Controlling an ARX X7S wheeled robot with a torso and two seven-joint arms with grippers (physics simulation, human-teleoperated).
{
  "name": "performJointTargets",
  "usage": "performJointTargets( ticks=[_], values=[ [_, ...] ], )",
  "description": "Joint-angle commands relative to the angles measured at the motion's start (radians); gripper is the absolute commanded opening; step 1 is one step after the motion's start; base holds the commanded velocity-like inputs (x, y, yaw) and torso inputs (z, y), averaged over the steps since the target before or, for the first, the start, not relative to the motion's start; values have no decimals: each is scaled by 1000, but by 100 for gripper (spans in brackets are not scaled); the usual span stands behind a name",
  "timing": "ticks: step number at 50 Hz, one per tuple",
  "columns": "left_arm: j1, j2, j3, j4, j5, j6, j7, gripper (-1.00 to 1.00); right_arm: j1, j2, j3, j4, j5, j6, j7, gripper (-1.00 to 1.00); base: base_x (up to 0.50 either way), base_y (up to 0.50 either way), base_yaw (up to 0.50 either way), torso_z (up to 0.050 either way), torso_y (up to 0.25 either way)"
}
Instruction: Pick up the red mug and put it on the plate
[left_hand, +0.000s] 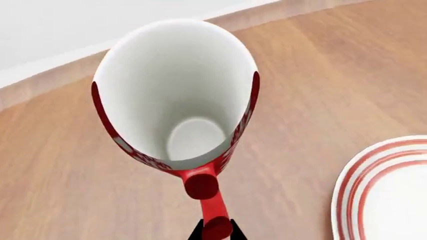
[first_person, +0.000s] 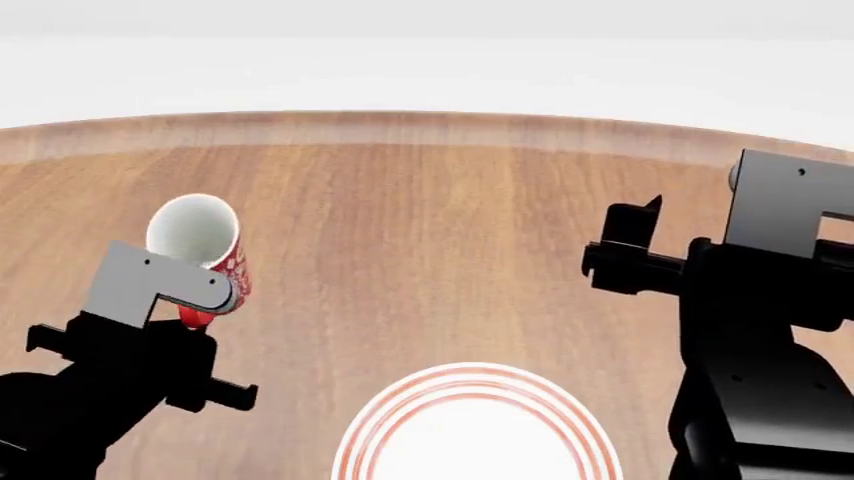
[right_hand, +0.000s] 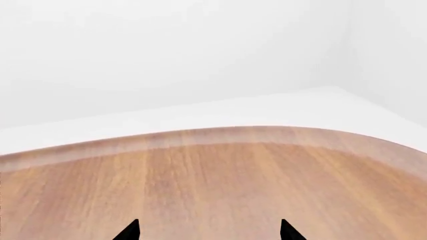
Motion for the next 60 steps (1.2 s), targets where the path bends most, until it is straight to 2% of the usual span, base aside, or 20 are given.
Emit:
performJointTargets(
  ticks=[1, 30, 53, 60],
  values=[
    [-22, 9, 87, 19, 6, 16, 63, -100, 4, -1, -4, -2, 5, 0, 6, 100, 0, 0, 0, 0, 0],
    [-20, 13, 239, 33, -3, 49, 194, -100, 11, -1, -9, 4, 15, -3, 22, 100, 0, 0, 0, 0, 0],
    [-97, 88, 340, -46, -25, 26, 297, -100, 3, 3, -9, -6, 31, 0, 26, 100, 0, 0, 0, 0, 0],
    [-120, 113, 365, -115, -22, 64, 333, -100, 7, 4, -11, 5, 32, -6, 26, 100, 0, 0, 0, 0, 1]
  ],
)
